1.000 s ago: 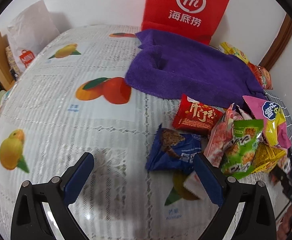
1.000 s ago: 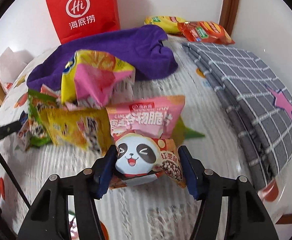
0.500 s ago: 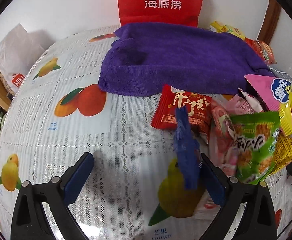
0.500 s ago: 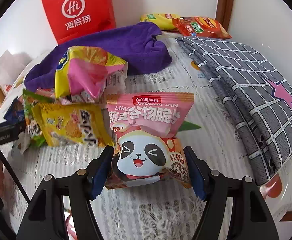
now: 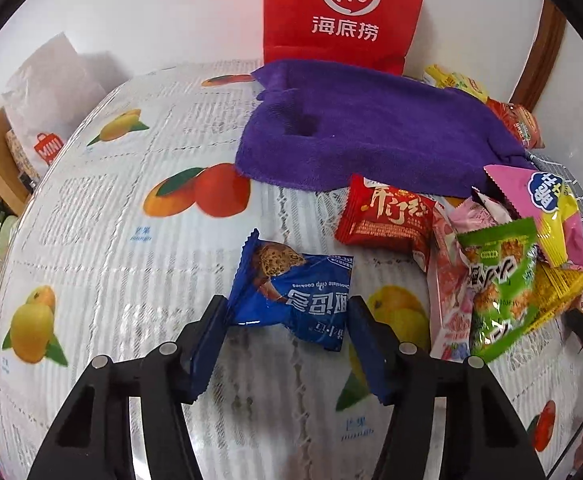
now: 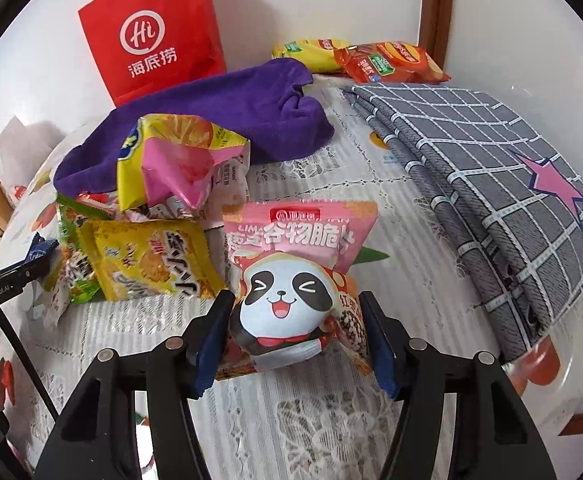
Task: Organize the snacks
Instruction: 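Grasp the blue biscuit packet from the pile with the left tool, then carry the blue packet with the left tool while the right tool carries the panda packet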
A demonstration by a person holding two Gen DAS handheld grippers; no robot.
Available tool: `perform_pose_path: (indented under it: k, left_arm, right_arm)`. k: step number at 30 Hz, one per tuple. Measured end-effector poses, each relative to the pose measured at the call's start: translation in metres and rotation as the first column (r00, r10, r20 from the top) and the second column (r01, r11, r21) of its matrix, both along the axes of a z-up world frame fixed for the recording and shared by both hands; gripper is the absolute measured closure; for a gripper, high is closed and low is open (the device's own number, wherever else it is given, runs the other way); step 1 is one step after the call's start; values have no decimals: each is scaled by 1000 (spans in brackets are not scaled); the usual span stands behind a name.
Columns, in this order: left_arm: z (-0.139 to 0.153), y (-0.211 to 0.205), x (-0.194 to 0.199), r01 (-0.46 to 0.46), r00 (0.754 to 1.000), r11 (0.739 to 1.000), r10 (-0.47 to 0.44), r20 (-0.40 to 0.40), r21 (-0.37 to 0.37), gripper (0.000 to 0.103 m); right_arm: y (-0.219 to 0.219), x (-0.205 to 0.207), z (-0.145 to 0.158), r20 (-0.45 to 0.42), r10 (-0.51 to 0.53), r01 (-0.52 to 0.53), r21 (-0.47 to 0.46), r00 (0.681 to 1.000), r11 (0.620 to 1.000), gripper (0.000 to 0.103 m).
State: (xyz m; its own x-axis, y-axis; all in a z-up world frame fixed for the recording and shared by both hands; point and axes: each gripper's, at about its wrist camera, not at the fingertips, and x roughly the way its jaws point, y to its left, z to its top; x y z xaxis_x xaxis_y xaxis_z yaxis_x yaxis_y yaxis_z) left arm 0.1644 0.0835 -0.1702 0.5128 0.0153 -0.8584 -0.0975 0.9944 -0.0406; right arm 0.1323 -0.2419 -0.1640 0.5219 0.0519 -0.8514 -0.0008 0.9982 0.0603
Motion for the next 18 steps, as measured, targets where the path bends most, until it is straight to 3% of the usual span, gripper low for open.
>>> perform_pose_path:
  k: [8,9,11,18]
  left_arm:
    - [20,6,-24,-12,999,999,14,30,-52,46]
    - [23,6,-25,-12,999,998,14,36,-56,46]
    - [32,6,-30,-10,999,998,13,52,-66,46]
    - [51,0,-35,7,997,997,-1,79,-72,46]
  right_arm:
    - [-1,-21,29,45,2,-4,37,999,999,43]
    - [-1,-24,34,52,2,-4,43,999,999,53]
    - [-2,-26,39,48,3,-6,56,999,998,62]
    - [-2,-24,34,16,24,-24,30,1000,999,60]
